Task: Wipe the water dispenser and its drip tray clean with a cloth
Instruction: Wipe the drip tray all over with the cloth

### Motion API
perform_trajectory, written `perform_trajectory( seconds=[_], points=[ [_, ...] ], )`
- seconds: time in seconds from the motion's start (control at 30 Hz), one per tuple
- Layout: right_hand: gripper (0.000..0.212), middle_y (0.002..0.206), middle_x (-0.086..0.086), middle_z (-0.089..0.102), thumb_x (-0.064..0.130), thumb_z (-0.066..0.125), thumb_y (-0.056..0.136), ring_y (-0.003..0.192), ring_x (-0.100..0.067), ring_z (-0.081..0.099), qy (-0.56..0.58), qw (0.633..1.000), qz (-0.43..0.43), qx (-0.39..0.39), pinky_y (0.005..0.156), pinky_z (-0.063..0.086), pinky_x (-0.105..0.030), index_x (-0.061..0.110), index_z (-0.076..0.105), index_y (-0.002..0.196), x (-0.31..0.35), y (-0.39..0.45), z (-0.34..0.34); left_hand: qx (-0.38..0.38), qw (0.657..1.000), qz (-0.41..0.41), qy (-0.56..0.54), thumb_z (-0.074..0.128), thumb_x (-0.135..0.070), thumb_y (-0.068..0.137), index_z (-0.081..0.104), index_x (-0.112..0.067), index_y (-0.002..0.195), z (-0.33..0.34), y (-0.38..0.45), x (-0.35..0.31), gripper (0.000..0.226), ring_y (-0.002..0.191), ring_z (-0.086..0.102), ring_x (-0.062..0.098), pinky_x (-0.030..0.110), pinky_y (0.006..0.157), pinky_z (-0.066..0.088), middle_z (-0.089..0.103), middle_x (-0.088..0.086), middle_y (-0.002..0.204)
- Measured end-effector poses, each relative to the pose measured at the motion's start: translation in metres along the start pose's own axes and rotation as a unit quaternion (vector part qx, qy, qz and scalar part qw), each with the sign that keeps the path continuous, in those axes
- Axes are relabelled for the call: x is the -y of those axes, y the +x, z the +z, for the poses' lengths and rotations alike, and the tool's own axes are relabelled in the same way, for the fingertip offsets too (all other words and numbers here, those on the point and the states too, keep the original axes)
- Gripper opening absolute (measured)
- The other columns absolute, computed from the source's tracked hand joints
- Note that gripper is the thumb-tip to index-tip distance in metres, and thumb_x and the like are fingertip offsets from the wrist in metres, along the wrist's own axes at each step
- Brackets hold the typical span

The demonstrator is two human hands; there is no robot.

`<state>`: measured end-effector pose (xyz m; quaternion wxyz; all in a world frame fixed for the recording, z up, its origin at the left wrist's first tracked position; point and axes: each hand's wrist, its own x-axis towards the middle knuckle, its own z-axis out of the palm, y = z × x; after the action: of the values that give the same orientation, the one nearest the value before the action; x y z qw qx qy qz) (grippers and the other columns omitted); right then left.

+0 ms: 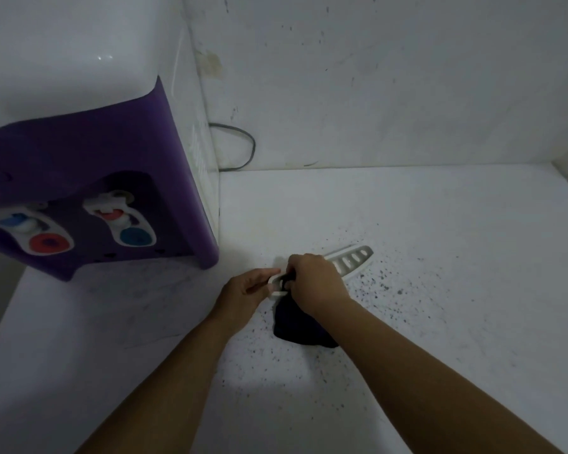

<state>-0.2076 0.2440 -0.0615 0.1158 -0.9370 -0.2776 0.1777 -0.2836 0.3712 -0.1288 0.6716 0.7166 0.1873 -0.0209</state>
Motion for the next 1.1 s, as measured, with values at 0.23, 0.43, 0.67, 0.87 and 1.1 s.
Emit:
perform_trajectory(
  seconds=[0.23,0.43,0.67,0.87,1.1],
  points=[
    [0.016,0.104,-0.011,0.059,0.017,0.055,0.092,0.095,-0.026,0.058,0.025,0.999,0.004,-0.024,0.067,0.038,-0.027,0.008,0.063,0.103,0.000,-0.003,0.004,0.003,1.000,-0.005,0.005,0.058,-0.001,0.090,0.064,-0.014,0.119,-0.001,0.002,0.002,0.032,0.113,0.060,0.014,0.023,0.099,0.046,0.066,0.003,0.120],
    [0.008,0.096,-0.005,0.070,0.020,0.067,0.086,0.089,-0.019,0.062,0.168,0.984,0.046,-0.027,0.069,0.039,-0.021,0.015,0.070,0.092,-0.016,-0.011,-0.009,-0.010,1.000,-0.014,-0.009,0.056,-0.002,0.092,0.063,-0.020,0.119,0.002,0.002,0.004,0.033,0.114,0.059,0.013,0.024,0.098,0.044,0.065,-0.001,0.120],
    [0.012,0.096,-0.004,0.070,0.021,0.065,0.086,0.088,-0.018,0.062,0.145,0.989,0.002,-0.027,0.070,0.043,-0.025,0.016,0.070,0.096,-0.005,-0.011,-0.009,0.010,0.999,-0.014,-0.032,0.042,0.001,0.097,0.059,-0.004,0.125,-0.002,0.003,0.000,0.033,0.120,0.054,0.015,0.015,0.098,0.042,0.061,0.007,0.126],
    [0.019,0.097,-0.008,0.069,0.022,0.058,0.088,0.088,-0.024,0.063,0.073,0.997,0.004,-0.025,0.071,0.049,-0.028,0.012,0.068,0.100,0.014,-0.002,0.000,0.015,0.998,-0.019,-0.053,0.039,0.002,0.098,0.055,-0.004,0.128,-0.001,0.001,-0.003,0.035,0.116,0.054,0.013,0.008,0.091,0.044,0.060,0.005,0.124],
    [0.013,0.093,-0.006,0.069,0.023,0.067,0.084,0.083,-0.019,0.062,0.161,0.984,0.059,-0.046,0.064,0.044,-0.023,0.015,0.069,0.095,0.013,-0.004,0.008,0.021,0.998,-0.011,-0.050,0.039,0.002,0.097,0.062,-0.020,0.119,-0.002,-0.004,-0.005,0.038,0.116,0.057,0.008,0.021,0.103,0.041,0.064,-0.001,0.121]
  ],
)
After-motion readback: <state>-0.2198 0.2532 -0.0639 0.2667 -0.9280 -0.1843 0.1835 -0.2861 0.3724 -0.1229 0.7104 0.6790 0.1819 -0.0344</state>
